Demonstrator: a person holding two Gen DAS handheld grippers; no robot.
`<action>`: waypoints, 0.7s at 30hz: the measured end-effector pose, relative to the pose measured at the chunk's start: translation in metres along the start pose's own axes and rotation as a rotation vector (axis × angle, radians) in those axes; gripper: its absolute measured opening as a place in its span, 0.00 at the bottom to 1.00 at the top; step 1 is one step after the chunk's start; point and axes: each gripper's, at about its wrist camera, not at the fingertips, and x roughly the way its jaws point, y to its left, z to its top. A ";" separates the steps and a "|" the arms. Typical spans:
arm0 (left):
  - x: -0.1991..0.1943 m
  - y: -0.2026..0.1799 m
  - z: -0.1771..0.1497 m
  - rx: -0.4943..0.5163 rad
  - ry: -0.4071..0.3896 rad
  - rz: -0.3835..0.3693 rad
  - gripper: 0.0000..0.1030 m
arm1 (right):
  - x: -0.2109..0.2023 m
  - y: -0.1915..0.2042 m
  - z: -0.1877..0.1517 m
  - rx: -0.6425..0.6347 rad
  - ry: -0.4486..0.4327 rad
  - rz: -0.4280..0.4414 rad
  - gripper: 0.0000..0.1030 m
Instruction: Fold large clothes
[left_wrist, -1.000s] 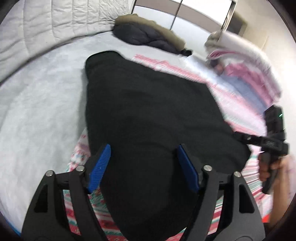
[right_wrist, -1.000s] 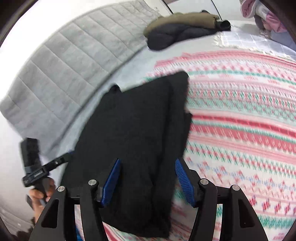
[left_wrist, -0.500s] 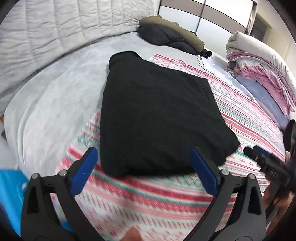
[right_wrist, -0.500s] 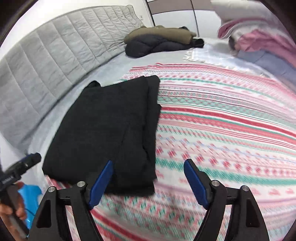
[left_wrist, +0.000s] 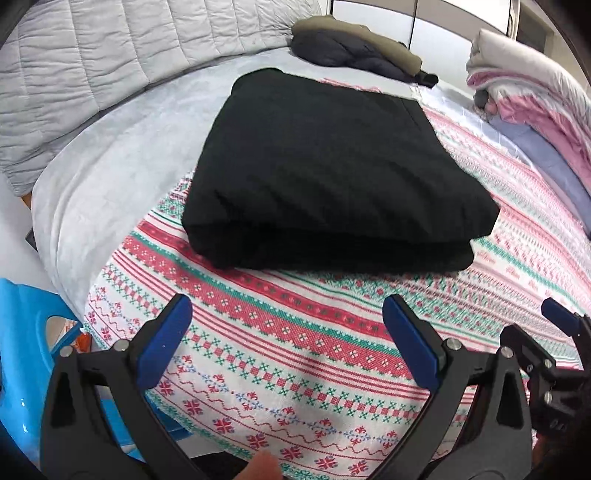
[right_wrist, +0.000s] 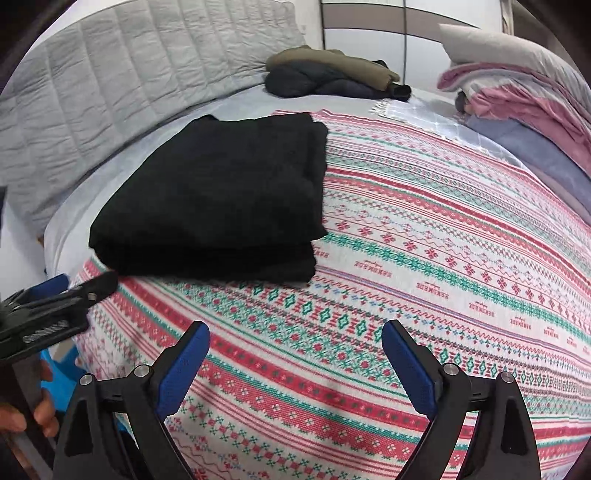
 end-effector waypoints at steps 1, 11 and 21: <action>0.003 -0.001 -0.001 0.002 0.012 -0.003 0.99 | 0.004 0.002 -0.001 -0.004 0.004 0.000 0.92; -0.006 -0.004 -0.005 0.001 -0.011 0.001 0.99 | 0.011 0.006 -0.007 -0.042 0.017 -0.044 0.92; -0.006 -0.003 -0.004 0.001 -0.010 -0.002 0.99 | 0.017 0.004 -0.006 -0.024 0.029 -0.030 0.92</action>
